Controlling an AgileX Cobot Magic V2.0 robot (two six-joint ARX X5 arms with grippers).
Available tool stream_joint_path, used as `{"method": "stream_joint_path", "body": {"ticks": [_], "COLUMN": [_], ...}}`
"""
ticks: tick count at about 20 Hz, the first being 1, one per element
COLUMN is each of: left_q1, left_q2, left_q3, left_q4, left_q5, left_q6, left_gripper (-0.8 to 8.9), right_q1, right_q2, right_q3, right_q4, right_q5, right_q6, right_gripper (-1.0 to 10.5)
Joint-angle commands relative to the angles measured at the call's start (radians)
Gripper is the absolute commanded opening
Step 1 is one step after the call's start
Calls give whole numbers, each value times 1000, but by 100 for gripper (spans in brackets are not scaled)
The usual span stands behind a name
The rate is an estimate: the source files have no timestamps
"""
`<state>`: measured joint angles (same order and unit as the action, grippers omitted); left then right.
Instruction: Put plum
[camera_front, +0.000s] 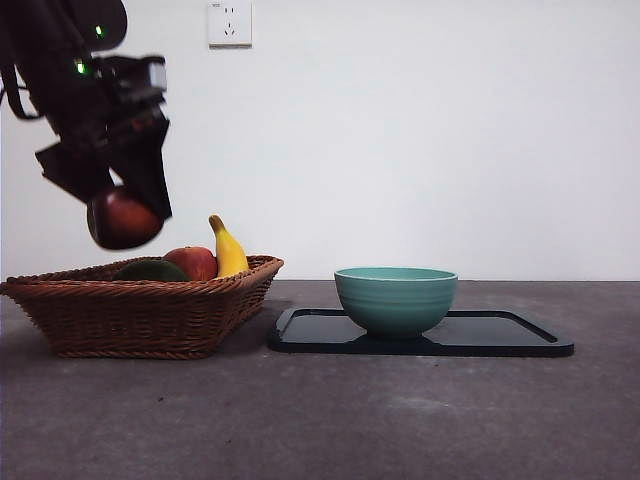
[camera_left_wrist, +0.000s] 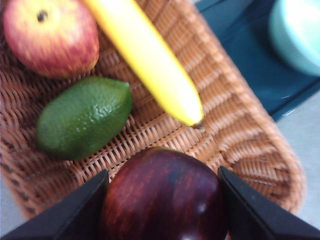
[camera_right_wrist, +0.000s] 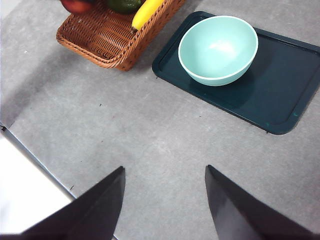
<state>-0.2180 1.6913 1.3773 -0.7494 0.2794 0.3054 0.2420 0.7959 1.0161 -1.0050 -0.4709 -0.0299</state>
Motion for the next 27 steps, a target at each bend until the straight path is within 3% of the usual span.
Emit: {"method": "stream_joint_path", "body": {"ticks": [1, 8, 17, 20, 24, 27], "left_q1": [-19, -71, -77, -77, -77, -77], "left_q2": [23, 49, 122, 122, 121, 99], "left_q3": [-30, -130, -131, -131, -130, -120], "left_q4": [71, 227, 246, 236, 204, 188], "left_q5": [-9, -100, -106, -107, -107, -106], "left_q6": [-6, -39, -72, -87, -90, -95], "left_gripper": [216, 216, 226, 392, 423, 502], "right_q1": [5, 5, 5, 5, 5, 5], "right_q2": [5, 5, 4, 4, 4, 4], "right_q3": [9, 9, 9, 9, 9, 9], "right_q4": [10, 11, 10, 9, 10, 10], "right_q5": [-4, -4, -5, -6, -9, -9], "right_q6": [-8, -8, -8, -8, -8, -8], "right_gripper": [256, 256, 256, 256, 256, 256]}}
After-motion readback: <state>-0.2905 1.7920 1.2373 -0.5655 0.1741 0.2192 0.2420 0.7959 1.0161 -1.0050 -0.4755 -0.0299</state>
